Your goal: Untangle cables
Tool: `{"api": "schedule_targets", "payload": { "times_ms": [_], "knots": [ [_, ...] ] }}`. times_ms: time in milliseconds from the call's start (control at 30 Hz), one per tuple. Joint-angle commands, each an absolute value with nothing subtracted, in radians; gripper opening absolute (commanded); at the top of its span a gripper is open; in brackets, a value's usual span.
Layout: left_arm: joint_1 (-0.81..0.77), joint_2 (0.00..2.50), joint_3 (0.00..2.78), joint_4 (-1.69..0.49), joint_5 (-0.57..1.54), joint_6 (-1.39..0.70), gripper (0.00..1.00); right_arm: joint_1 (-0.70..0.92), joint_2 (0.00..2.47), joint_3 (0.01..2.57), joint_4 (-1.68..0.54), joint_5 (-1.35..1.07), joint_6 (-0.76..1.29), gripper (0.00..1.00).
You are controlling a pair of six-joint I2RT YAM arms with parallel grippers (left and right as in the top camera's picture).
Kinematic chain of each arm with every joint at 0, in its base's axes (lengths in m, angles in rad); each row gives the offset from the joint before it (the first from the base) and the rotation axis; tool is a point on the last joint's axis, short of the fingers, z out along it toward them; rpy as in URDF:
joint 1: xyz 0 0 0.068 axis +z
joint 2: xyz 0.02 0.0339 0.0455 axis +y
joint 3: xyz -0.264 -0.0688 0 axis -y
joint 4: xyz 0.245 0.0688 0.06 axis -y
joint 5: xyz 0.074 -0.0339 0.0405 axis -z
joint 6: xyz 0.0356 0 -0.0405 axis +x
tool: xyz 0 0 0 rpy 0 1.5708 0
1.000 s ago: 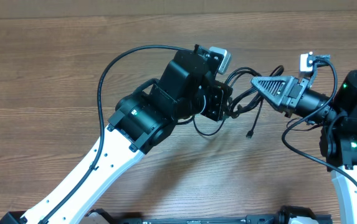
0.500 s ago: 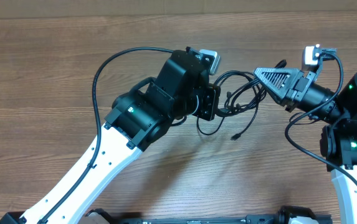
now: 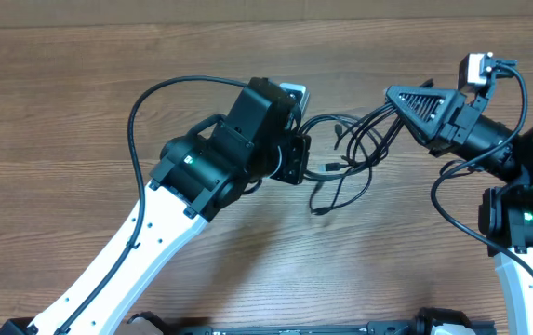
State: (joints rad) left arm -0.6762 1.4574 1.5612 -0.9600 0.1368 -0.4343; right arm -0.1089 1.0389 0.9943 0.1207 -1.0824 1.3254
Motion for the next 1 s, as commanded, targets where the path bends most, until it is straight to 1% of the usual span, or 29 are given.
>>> {"api": "schedule_targets", "payload": {
  "times_ms": [0, 100, 367, 833, 967],
  "knots": [
    [-0.658, 1.451, 1.581, -0.992, 0.115, -0.403, 0.04, -0.125, 1.036, 1.001, 0.149, -1.079, 1.396, 0.04],
    [-0.651, 1.451, 1.581, -1.021, 0.103, -0.398, 0.04, -0.164, 1.036, 1.001, 0.149, -1.090, 1.442, 0.04],
    [-0.627, 1.451, 1.581, -1.051, 0.093, -0.396, 0.04, -0.319, 1.036, 1.001, 0.149, -1.176, 1.467, 0.04],
    [-0.614, 1.451, 1.581, -1.048, 0.070, -0.390, 0.04, -0.633, 1.043, 1.001, 0.110, -1.316, 1.462, 0.04],
    [-0.616, 1.451, 1.581, -1.039, 0.072, -0.349, 0.04, -0.694, 1.053, 1.001, 0.101, -1.355, 1.415, 0.04]
  ]
}}
